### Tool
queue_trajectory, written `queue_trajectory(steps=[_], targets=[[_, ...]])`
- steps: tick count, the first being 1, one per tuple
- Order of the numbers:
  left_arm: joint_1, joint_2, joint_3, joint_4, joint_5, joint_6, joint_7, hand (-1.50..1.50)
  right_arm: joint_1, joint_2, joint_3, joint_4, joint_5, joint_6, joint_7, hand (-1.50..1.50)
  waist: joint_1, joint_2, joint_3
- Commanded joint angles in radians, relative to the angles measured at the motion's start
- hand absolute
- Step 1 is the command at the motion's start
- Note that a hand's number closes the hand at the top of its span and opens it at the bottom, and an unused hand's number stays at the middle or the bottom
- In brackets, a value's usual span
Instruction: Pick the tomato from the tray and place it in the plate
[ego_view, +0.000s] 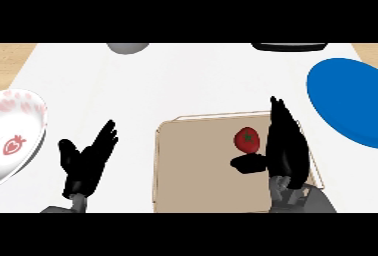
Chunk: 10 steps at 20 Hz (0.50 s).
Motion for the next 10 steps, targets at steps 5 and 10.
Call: queue_trajectory(steps=[5,10], targets=[[0.038,-0.024,-0.025,-0.041,-0.037,0.016,0.041,0.0,0.014,0.088,0.001,0.109,0.131,0.044,0.107,-1.5,-0.002,0.002,-0.003],[0.023,-0.044,0.002,0.031,-0.042,-0.012,-0.009,0.0,-0.009,0.123,-0.064,0.163,0.152,0.063,0.076,-1.5,-0.004,0.003,-0.003]])
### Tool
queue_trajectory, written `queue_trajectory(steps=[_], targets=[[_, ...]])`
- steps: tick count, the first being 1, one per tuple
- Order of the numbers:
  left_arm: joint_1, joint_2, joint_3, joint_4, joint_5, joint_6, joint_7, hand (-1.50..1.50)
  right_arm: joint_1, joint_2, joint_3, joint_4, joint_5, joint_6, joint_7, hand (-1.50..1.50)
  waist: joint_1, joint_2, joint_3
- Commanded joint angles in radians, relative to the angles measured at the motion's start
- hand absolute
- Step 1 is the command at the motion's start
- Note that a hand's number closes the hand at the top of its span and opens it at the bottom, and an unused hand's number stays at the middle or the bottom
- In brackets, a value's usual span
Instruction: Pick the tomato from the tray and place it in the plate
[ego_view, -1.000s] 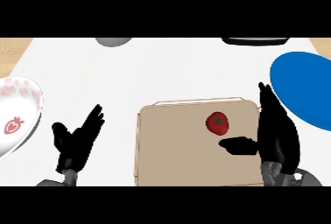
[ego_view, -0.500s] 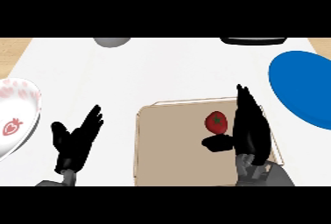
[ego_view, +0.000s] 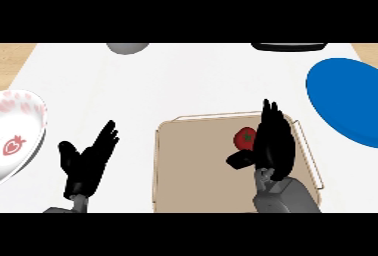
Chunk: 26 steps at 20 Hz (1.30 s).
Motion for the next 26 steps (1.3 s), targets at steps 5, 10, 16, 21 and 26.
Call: queue_trajectory(steps=[5,10,16,21,26], targets=[[0.007,0.009,0.034,0.064,0.009,-0.069,-0.002,0.0,-0.074,0.032,-0.091,0.217,-0.028,-0.019,-0.007,-1.5,0.005,0.006,-0.004],[0.001,-0.027,0.029,0.012,-0.032,-0.031,0.038,0.0,-0.051,0.033,-0.121,0.224,-0.049,0.012,-0.053,-1.5,0.0,0.004,-0.004],[-0.045,-0.038,0.049,0.029,-0.049,-0.027,0.089,0.0,-0.009,-0.01,-0.082,0.252,0.003,0.032,-0.14,1.5,-0.002,0.004,-0.004],[0.032,-0.074,0.028,-0.038,-0.088,-0.011,0.066,0.0,-0.067,0.012,-0.099,0.293,0.046,0.038,-0.136,1.5,0.001,0.004,-0.004],[0.085,-0.101,0.01,-0.016,-0.093,-0.036,-0.008,0.0,-0.092,0.026,-0.047,0.278,0.123,-0.046,-0.185,1.5,0.004,0.004,-0.004]])
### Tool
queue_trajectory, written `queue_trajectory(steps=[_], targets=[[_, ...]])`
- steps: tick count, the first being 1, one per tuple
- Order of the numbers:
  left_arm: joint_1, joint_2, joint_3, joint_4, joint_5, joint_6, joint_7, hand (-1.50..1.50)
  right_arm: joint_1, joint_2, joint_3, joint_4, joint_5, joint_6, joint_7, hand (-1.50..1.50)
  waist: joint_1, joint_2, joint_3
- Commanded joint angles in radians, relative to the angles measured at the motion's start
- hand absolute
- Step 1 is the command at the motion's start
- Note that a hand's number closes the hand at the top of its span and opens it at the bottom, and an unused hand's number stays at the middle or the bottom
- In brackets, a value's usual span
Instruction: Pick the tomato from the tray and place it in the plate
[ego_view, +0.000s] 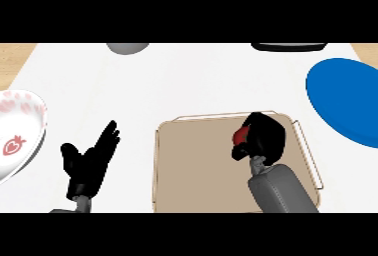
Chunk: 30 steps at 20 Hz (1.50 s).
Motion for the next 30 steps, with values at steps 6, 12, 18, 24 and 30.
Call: queue_trajectory(steps=[6,12,18,24,30], targets=[[-0.015,-0.01,0.002,0.042,-0.009,-0.008,0.027,0.0,-0.059,0.015,0.13,-0.004,-0.01,-0.249,-0.183,1.5,0.008,0.009,-0.002],[-0.006,-0.003,0.011,-0.006,0.003,-0.013,0.085,0.0,-0.056,0.005,0.098,-0.204,0.136,-0.297,-0.097,1.5,-0.006,0.004,-0.003],[0.049,0.018,0.043,0.027,0.018,-0.053,0.014,0.0,-0.004,-0.009,-0.031,-0.295,0.125,-0.439,-0.062,1.5,-0.005,0.004,-0.003],[-0.048,-0.002,0.033,-0.004,-0.002,-0.018,0.108,0.0,0.06,-0.121,-0.215,-0.318,-0.142,-0.577,-0.242,1.5,-0.008,0.007,-0.002],[-0.023,-0.011,0.054,0.087,-0.006,-0.056,0.008,0.0,0.026,-0.247,-0.369,-0.145,-0.28,-0.66,-0.41,1.5,-0.002,0.01,-0.003]])
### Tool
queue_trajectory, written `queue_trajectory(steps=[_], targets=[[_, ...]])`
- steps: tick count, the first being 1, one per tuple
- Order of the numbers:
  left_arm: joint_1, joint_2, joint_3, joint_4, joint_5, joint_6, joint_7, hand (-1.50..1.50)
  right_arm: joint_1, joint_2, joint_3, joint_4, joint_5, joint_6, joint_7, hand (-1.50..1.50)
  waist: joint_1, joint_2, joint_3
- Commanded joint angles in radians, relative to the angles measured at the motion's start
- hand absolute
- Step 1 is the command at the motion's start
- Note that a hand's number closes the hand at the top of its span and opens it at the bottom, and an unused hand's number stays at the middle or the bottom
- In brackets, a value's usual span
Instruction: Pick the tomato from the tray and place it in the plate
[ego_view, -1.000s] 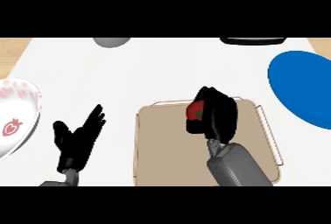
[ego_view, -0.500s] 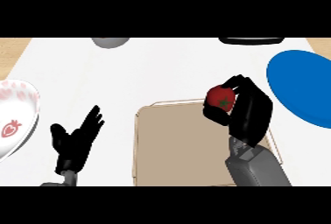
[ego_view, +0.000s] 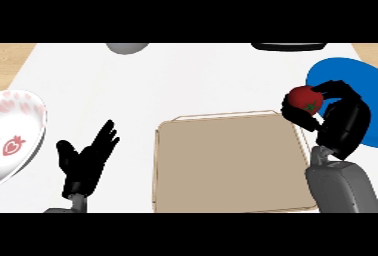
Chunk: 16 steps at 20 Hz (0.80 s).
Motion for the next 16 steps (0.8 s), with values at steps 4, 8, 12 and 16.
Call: queue_trajectory(steps=[4,8,12,16], targets=[[0.023,-0.041,-0.026,0.058,-0.032,0.013,-0.031,0.0,-0.013,-0.149,-0.204,0.239,-0.202,-0.18,-0.244,1.5,0.006,0.008,-0.003],[0.004,-0.04,-0.035,-0.012,-0.029,0.018,0.024,0.0,-0.124,-0.242,-0.306,0.491,-0.391,-0.191,-0.439,1.5,0.025,0.012,-0.001],[0.012,-0.019,-0.017,0.023,-0.026,-0.012,-0.002,0.0,-0.195,-0.332,-0.397,0.667,-0.54,-0.115,-0.627,1.5,0.031,0.015,0.0],[-0.038,-0.022,0.003,0.086,-0.015,-0.03,-0.01,0.0,-0.268,-0.356,-0.472,0.843,-0.625,-0.101,-0.828,1.5,0.027,0.017,-0.001]])
